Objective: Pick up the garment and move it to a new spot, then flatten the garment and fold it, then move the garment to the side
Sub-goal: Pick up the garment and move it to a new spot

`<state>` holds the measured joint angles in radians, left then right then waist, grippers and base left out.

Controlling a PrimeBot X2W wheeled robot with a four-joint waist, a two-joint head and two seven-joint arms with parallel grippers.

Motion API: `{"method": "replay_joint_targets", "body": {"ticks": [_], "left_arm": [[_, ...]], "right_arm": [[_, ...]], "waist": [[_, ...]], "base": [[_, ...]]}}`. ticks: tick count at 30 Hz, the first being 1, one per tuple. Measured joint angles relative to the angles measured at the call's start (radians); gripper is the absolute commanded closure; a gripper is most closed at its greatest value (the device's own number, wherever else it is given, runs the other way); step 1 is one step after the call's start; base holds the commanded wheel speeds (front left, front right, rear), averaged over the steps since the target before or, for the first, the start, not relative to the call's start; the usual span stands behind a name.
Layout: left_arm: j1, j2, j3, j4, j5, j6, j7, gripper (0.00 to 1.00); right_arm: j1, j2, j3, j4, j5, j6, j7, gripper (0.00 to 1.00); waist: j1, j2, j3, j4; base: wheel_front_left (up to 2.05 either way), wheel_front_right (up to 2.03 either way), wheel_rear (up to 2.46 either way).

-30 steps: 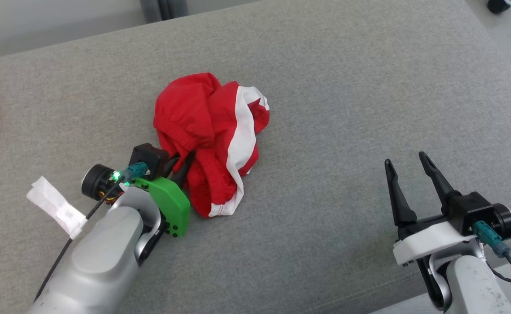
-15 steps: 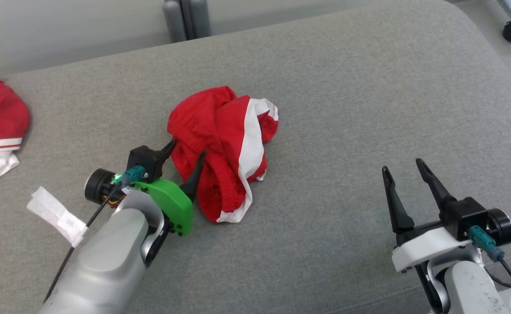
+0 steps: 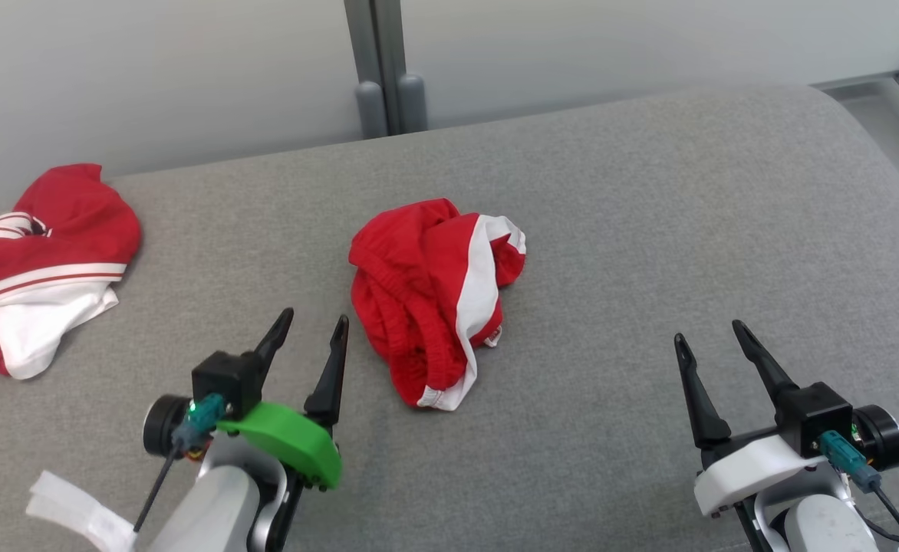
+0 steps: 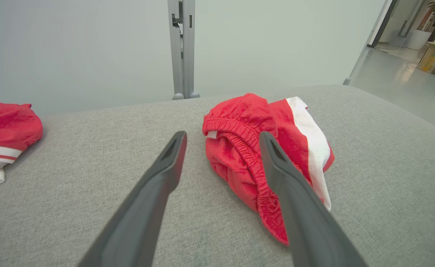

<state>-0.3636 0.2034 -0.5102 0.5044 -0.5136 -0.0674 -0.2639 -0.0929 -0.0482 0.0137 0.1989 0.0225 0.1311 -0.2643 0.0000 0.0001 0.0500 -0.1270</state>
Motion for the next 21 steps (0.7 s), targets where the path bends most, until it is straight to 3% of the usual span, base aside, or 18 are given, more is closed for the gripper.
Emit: {"method": "replay_joint_targets", "body": {"ticks": [10, 21], "left_arm": [[0.228, -0.066, 0.206, -0.149, 0.111, 0.002, 0.0, 0.0], [0.401, -0.129, 0.378, -0.224, 0.183, -0.029, 0.0, 0.0]], "right_arm": [[0.025, 0.0, -0.012, 0.0, 0.0, 0.0, 0.0, 0.0], [0.078, 0.0, -0.011, 0.016, 0.023, 0.0, 0.0, 0.0]], "waist": [[0.0, 0.0, -0.057, 0.051], [0.0, 0.0, -0.082, 0.062]], "base": [[0.0, 0.0, 0.0], [0.0, 0.0, 0.0]]}}
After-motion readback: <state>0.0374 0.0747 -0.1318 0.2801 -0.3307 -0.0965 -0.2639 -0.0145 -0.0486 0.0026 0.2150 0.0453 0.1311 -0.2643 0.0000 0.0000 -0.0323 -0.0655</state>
